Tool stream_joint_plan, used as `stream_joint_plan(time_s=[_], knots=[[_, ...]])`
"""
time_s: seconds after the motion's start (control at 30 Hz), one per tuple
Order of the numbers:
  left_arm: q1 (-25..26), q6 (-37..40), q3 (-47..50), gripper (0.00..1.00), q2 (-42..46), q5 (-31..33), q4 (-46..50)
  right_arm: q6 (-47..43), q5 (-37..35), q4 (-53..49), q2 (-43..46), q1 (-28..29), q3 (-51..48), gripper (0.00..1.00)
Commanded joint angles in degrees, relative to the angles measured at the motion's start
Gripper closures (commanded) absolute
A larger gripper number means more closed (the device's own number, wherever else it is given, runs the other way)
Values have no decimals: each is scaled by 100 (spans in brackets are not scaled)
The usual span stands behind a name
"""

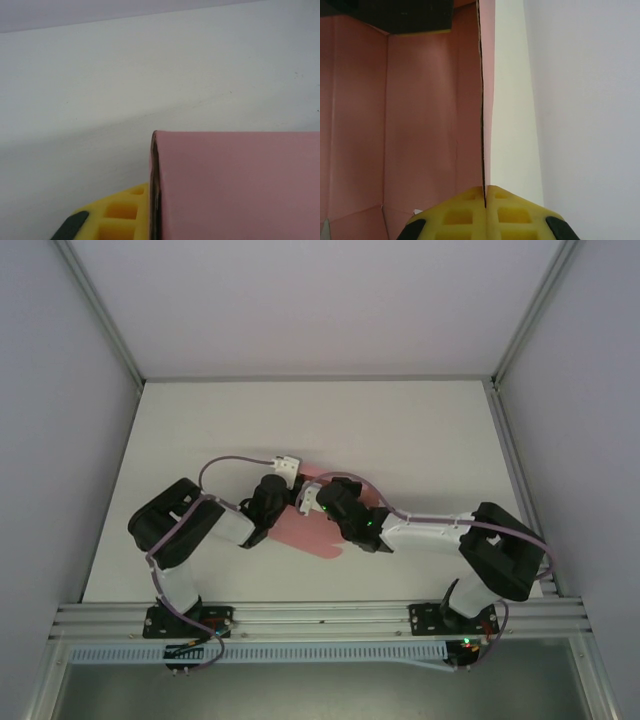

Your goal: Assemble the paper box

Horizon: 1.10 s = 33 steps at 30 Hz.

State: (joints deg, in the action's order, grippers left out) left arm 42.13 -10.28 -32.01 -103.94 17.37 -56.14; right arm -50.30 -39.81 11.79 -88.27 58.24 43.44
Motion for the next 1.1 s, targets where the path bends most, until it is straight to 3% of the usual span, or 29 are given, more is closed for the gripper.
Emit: stream_joint_plan(time_s=[0.0,0.1,0.17,0.27,0.4,0.7,1.07], knots=[[-279,-79,261,70,-275,418,517,248,-163,-709,133,-14,-22,100],[-271,-30,248,56,-285,-127,565,251,-178,-688,126,-31,-26,100],[-272,-15,271,53,-302,-337,541,256,-177,-679,122,-27,-29,100],[-271,-57,194,56,-363,-288,620,264,-132,-688,149,-32,-42,100],[-232,-258,11,68,-275,-16,837,293,-94,-795,134,-32,-37,100],[-171,-532,-287,58,152,86,1303,338,-29,-968,50,-14,-9,100],[-157,-515,-341,58,712,-275,1765,368,-107,-852,-15,-14,-63,100]])
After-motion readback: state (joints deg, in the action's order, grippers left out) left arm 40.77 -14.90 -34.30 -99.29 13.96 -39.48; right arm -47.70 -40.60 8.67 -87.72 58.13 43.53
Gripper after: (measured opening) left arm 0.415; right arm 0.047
